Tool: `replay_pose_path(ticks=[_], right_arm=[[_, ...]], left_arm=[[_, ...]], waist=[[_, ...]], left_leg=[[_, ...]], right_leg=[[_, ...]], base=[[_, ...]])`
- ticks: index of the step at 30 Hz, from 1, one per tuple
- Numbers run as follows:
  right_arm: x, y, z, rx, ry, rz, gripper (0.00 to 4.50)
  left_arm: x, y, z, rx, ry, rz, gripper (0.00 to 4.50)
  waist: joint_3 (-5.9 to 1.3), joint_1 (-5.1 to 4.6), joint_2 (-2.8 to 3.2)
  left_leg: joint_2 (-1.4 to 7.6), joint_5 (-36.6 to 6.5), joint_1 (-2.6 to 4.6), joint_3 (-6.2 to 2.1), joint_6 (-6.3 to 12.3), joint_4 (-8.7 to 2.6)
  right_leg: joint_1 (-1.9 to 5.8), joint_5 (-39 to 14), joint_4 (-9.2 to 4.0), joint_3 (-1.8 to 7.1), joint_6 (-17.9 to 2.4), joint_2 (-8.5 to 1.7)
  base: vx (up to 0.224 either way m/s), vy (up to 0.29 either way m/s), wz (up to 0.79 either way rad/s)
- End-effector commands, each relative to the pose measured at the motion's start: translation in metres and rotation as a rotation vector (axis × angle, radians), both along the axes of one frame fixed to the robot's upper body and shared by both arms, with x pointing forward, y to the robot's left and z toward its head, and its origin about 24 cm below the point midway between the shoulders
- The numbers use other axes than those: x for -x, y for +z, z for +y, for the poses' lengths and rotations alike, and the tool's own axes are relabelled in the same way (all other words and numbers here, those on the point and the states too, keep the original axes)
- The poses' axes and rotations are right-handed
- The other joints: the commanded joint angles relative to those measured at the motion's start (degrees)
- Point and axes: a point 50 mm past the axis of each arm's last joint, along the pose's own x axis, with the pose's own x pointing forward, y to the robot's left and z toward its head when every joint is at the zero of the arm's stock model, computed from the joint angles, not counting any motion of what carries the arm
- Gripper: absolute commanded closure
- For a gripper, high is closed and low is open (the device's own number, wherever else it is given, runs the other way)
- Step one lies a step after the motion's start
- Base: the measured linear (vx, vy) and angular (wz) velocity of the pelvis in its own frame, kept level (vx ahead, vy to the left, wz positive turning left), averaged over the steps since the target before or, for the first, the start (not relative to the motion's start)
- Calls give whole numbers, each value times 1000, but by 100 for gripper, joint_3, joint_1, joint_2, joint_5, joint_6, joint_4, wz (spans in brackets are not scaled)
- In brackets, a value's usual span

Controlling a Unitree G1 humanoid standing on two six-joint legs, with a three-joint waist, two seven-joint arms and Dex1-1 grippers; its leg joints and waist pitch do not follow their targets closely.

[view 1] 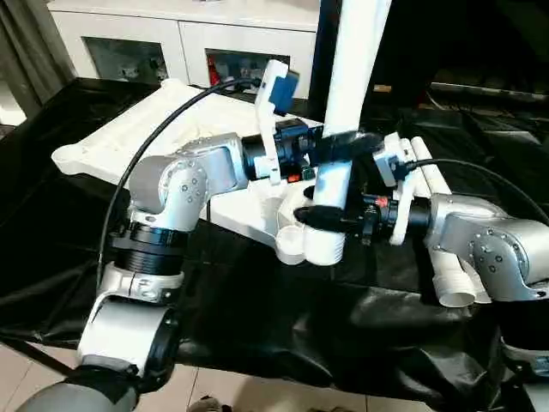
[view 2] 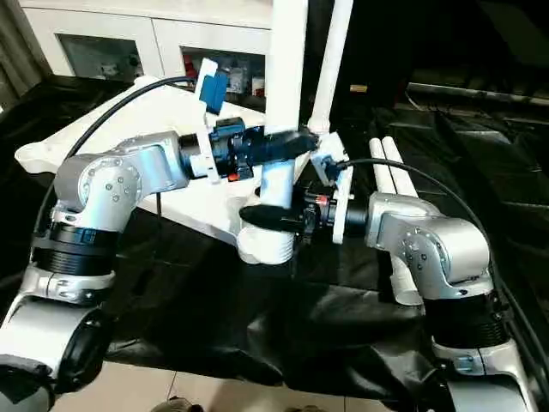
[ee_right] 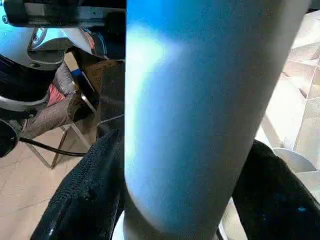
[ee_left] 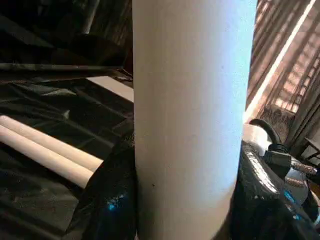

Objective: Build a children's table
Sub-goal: Rotate table base

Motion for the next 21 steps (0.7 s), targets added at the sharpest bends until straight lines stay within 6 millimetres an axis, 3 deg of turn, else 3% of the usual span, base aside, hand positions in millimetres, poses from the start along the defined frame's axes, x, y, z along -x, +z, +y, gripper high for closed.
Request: replay_pose_path(ticks=[1,5,16,21], right_arm=[[1,1,0,6,16,-1,148],[1,0,-1,5,20,3,148],[2,-5,1,-11,30,28,249],[2,-5,1,-14,29,31,255]], left_arm=[[2,2,-1,-11,-14,-18,262],[2,3,0,-3,-16,-17,262],[3,4,1,6,-21,-18,262],[3,5,0,8,-23,-23,262]], waist=[[-479,22,-52],[-480,22,-59],[-485,28,-49],[-484,27,-51]], left_leg=[[171,-525,51,-94,185,-321],[170,-526,51,-92,197,-319],[171,-499,52,-94,208,-316],[170,-497,51,-94,209,-315]], right_leg=[[384,-788,-360,254,-1294,-289],[384,-779,-360,254,-1300,-289],[386,-749,-354,251,-1319,-291],[385,-770,-355,251,-1308,-290]], base=[[0,0,0],[0,0,0],[0,0,0],[0,0,0]])
